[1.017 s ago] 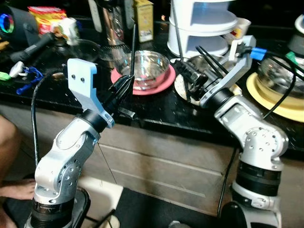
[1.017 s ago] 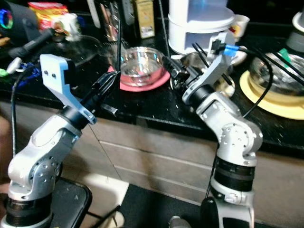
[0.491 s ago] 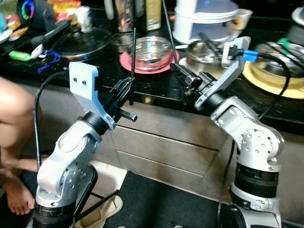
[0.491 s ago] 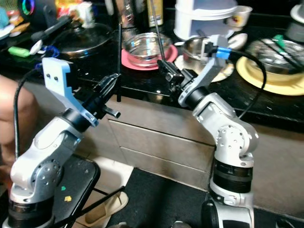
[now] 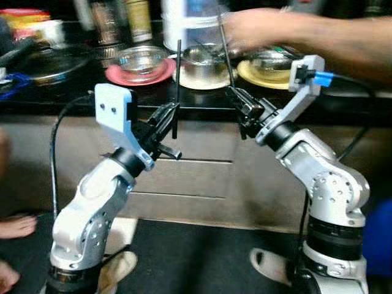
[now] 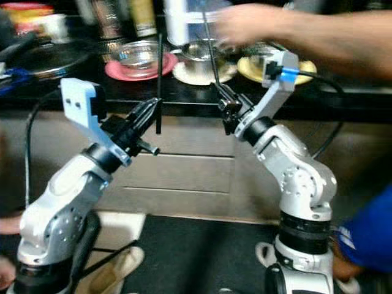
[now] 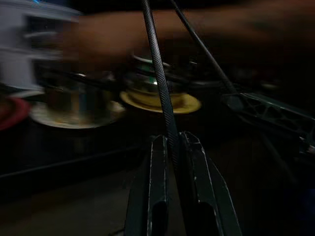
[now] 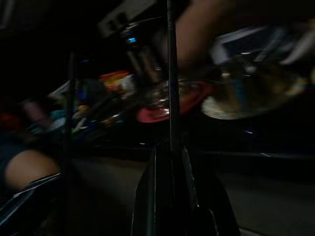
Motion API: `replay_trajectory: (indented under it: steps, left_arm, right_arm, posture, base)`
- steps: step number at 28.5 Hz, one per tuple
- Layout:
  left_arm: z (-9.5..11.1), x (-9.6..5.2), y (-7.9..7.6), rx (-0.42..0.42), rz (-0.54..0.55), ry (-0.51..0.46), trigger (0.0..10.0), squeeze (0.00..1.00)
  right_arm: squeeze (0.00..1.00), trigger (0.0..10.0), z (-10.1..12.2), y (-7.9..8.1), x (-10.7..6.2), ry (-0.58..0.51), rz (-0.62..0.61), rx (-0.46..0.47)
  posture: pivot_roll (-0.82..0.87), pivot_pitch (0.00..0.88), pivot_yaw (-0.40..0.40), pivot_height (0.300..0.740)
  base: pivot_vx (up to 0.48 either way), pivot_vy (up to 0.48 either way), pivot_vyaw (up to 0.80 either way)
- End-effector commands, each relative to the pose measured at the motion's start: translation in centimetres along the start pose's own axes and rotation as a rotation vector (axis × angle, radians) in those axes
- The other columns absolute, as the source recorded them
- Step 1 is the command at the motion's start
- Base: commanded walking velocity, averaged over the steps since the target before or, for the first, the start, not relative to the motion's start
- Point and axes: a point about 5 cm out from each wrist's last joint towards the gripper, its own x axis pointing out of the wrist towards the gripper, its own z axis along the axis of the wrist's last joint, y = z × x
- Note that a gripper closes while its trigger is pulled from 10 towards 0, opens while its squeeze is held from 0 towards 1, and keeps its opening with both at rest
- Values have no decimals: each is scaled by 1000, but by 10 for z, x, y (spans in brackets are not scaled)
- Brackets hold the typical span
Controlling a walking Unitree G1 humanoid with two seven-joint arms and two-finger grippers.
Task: Kitchen organization
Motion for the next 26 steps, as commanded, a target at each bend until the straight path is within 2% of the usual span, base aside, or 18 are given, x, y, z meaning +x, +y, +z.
replay_trajectory:
  steps: [1, 13, 21, 26]
  left_arm:
    - [-2, -1, 2, 6, 8, 6, 10000, 0]
    - [-5, 1, 2, 15, 6, 8, 10000, 0]
    - [-6, 1, 3, 14, 13, 18, 10000, 0]
    - [-8, 2, 3, 16, 16, 21, 10000, 0]
  right_arm:
    - [0, 10000, 0, 3, 2, -2, 9, -4]
    - [0, 10000, -1, 12, 1, -9, 86, -20]
    - [0, 10000, -2, 21, 0, -4, 156, -25]
    - [0, 10000, -4, 21, 0, 9, 157, -44]
  posture:
    - [-9, 38, -11, 740]
    - [-10, 23, -7, 740]
    - [-9, 29, -8, 740]
    - [-12, 32, -5, 740]
  base:
    - [0, 0, -781]
    - [0, 0, -721]
    - [0, 0, 0]
    - [0, 0, 0]
